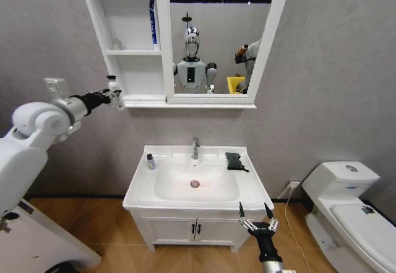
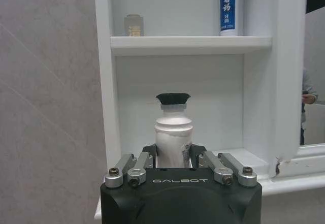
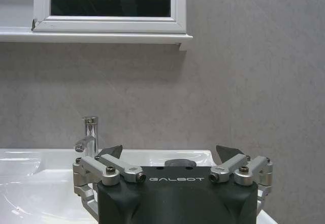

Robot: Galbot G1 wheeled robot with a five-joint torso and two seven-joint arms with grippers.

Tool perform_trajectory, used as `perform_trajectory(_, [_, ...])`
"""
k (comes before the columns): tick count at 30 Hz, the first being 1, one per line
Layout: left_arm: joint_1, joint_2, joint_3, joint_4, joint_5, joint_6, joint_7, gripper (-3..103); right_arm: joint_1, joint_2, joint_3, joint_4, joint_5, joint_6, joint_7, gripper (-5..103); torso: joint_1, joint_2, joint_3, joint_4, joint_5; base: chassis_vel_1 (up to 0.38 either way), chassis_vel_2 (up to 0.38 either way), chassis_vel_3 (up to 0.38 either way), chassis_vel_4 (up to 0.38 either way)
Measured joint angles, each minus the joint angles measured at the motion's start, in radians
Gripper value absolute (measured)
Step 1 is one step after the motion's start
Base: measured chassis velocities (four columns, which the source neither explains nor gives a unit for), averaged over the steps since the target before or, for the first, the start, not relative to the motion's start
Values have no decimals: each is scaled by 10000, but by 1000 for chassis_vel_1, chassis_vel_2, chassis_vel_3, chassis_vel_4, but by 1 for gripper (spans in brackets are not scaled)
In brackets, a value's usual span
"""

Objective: Move facial cleanser and shampoo from washbasin to cabinet, then wipe washbasin with towel.

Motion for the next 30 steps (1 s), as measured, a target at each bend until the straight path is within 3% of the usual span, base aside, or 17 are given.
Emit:
perform_trajectory(3, [-1092,-911,591,1074,415,-149,-34,34,18,-56,148,-7,118,2,1,100,0,0,0,1,2,0,0,0,0])
perform_trajectory(6, [-1362,-1189,715,1417,589,-157,38,34,17,-59,186,21,158,-7,1,100,0,0,0,1,3,0,0,0,0])
perform_trajectory(12, [-2329,-2557,1235,3255,1344,-266,360,33,103,-68,328,-17,324,-71,14,100,1,0,-1,0,4,0,0,0,0])
perform_trajectory(30, [-3061,-3662,1539,5446,2607,-902,1085,33,127,-71,346,-242,401,-36,25,100,-1,0,-2,3,1,0,0,0,0])
